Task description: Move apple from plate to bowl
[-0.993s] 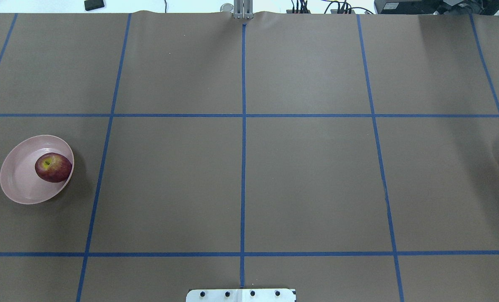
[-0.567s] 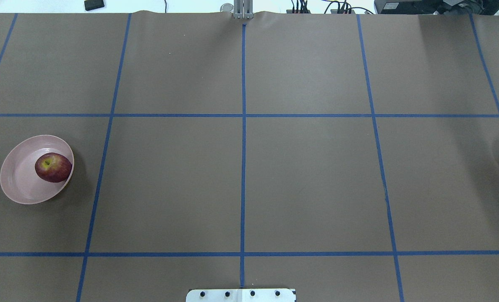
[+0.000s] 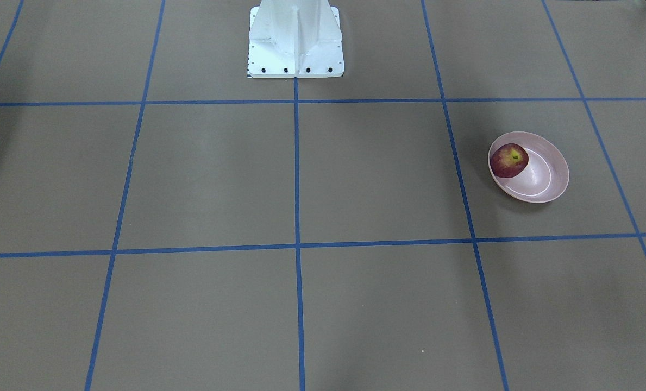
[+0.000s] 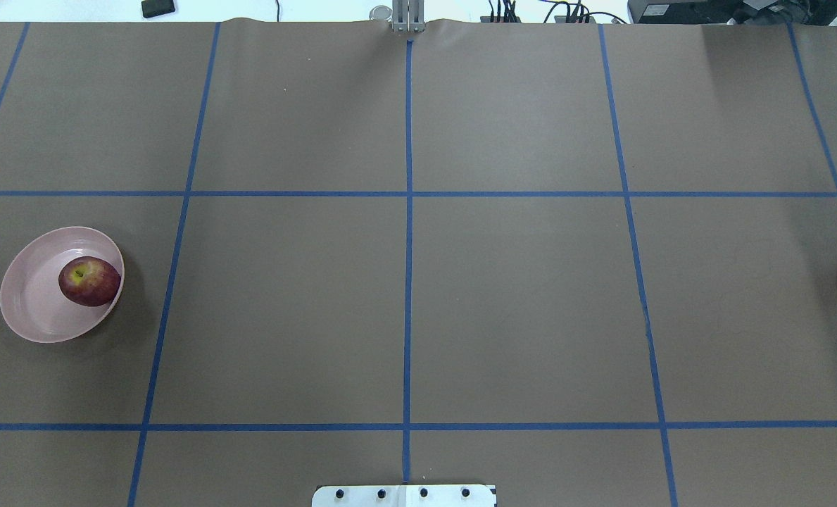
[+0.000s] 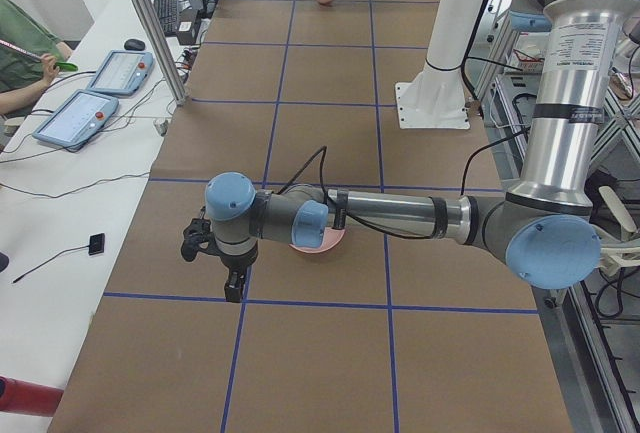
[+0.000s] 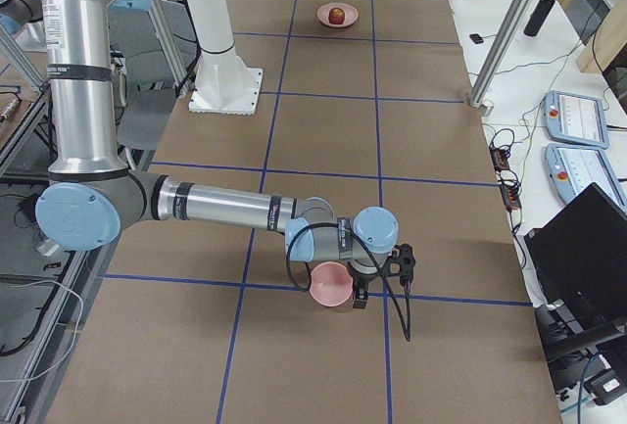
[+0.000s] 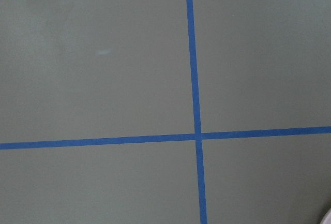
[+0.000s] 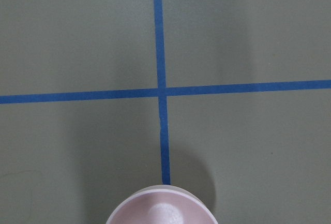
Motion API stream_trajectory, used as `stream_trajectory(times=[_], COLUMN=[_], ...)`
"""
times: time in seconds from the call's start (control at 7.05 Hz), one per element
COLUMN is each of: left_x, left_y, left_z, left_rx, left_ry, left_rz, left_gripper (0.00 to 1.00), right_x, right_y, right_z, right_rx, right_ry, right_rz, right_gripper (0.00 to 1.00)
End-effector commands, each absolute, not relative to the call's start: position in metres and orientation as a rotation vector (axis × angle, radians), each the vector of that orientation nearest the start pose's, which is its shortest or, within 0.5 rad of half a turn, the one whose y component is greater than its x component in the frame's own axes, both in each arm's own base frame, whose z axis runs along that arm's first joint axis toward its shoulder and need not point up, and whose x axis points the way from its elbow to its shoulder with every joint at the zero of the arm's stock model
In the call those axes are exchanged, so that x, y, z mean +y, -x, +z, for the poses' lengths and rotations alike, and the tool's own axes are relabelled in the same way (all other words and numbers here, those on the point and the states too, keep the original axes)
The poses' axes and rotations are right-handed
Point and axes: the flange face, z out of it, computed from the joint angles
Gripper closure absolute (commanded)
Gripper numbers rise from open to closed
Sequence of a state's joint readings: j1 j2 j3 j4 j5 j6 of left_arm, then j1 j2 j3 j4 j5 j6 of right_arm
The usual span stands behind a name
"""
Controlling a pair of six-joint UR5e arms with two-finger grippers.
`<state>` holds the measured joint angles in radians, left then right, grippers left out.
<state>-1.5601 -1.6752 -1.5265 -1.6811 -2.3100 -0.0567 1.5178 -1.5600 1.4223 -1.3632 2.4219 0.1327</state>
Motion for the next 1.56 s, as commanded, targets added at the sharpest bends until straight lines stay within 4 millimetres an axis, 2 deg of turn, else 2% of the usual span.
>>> stream_trajectory(times=[0.0, 0.14, 0.43, 0.71, 0.85, 0.99, 1.13, 1.28, 1.42], left_x=[-0.547, -0.547, -0.547, -0.547, -0.547, -0.546, -0.547, -0.547, -0.547], left_y=[0.059, 0.059, 0.059, 0.058, 0.057, 0.057, 0.057, 0.057, 0.057], left_z=[0.616, 0.616, 0.616, 0.615, 0.615, 0.616, 0.615, 0.612, 0.611], left_rx=[0.744, 0.744, 0.743, 0.747, 0.759, 0.760, 0.760, 0.760, 0.760], left_ry=[-0.138, -0.139, -0.140, -0.140, -0.138, -0.135, -0.138, -0.143, -0.146], left_rz=[0.021, 0.023, 0.023, 0.024, 0.025, 0.024, 0.025, 0.026, 0.028], left_gripper=[0.02, 0.02, 0.02, 0.02, 0.02, 0.02, 0.02, 0.02, 0.02], right_x=[-0.485, -0.483, -0.476, -0.473, -0.474, -0.472, -0.471, -0.469, -0.464], right_y=[-0.023, -0.017, -0.013, 0.000, 0.009, 0.009, 0.010, 0.008, 0.007], right_z=[0.718, 0.720, 0.741, 0.760, 0.762, 0.770, 0.771, 0.776, 0.786], right_rx=[-0.891, -0.893, -0.881, -0.877, -0.865, -0.857, -0.855, -0.835, -0.823], right_ry=[0.023, 0.026, 0.024, 0.068, 0.080, 0.092, 0.096, 0.099, 0.094], right_rz=[0.024, 0.007, -0.084, -0.100, -0.116, -0.114, -0.113, -0.114, -0.114], right_gripper=[0.00, 0.00, 0.00, 0.00, 0.00, 0.01, 0.39, 0.99, 1.00])
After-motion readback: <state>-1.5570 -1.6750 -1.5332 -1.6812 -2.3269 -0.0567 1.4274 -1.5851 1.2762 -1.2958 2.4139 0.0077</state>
